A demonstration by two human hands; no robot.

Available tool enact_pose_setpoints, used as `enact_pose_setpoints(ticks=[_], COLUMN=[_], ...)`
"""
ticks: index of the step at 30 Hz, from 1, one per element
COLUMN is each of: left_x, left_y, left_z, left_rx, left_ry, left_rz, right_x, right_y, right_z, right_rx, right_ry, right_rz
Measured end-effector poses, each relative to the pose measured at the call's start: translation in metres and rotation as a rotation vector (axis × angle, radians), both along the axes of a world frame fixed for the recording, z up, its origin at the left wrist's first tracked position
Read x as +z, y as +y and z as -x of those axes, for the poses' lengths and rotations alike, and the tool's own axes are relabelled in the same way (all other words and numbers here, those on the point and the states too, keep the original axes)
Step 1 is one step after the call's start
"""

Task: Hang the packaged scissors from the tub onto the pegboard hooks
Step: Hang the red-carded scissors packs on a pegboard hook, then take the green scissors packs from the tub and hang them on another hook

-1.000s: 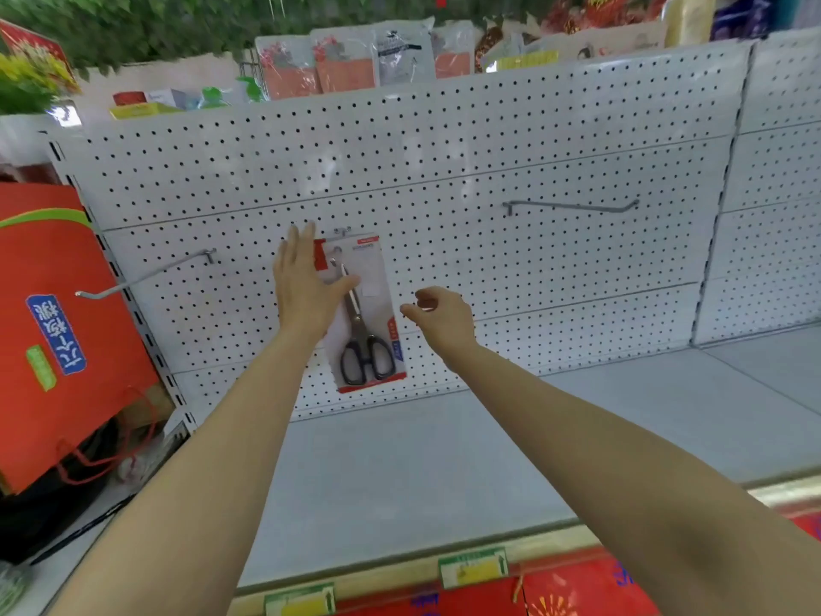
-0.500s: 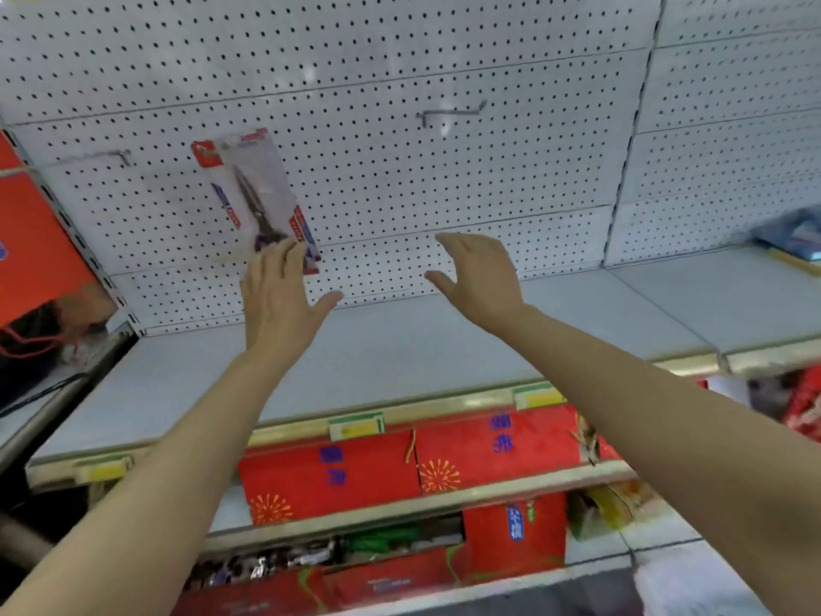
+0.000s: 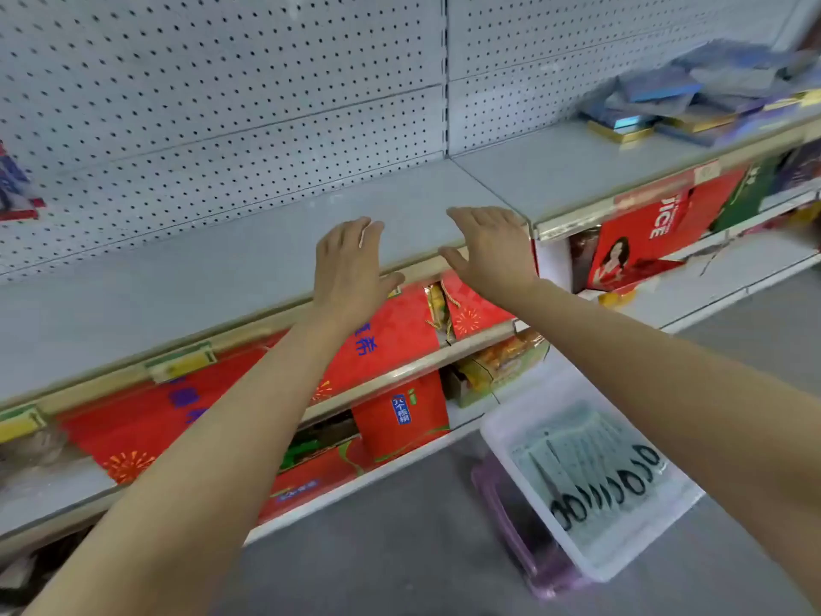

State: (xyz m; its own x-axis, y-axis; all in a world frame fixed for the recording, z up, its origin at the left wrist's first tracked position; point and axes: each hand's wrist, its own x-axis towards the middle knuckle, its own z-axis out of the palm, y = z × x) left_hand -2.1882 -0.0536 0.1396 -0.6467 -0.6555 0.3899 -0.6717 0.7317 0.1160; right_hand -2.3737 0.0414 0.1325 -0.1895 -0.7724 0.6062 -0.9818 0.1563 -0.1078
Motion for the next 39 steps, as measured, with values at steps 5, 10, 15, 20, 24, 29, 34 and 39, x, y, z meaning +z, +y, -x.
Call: enact_pose_setpoints(ticks=[5,10,15,20,24,29,34,39], left_x=[-0.056,-0.141,-0.231,-0.304,-0.345,-0.38,-0.398,-0.401], left_y=[0.036,0.103,0.168,0.202,0.211,0.211,0.211,0.207], left_z=[0.081,0.136,0.165,0.183,0.183,0.183,0.186,0.193], left_rx=[-0.183,-0.331,-0.349,-0.297,-0.224,-0.117,-0.001,0.087], left_ry=[-0.064,-0.134,-0.319,-0.456,-0.555,-0.664,-0.668,-0.578], left_rz=[-0.097,-0.298,-0.534,-0.65,-0.664,-0.712,-0.792,-0.895], right_x=[-0.065,-0.139,-0.214,-0.301,-0.358,-0.42,-0.442,-0.44], right_y=[0.07,0.158,0.217,0.246,0.247,0.224,0.204,0.196], right_z=[0.06,0.093,0.112,0.114,0.1,0.07,0.048,0.047], right_rx=[-0.228,-0.436,-0.518,-0.476,-0.395,-0.328,-0.467,-0.612], right_ry=[-0.069,-0.185,-0.27,-0.275,-0.268,-0.376,-0.454,-0.604], right_rz=[-0.099,-0.297,-0.443,-0.614,-0.712,-0.855,-0.917,-0.889])
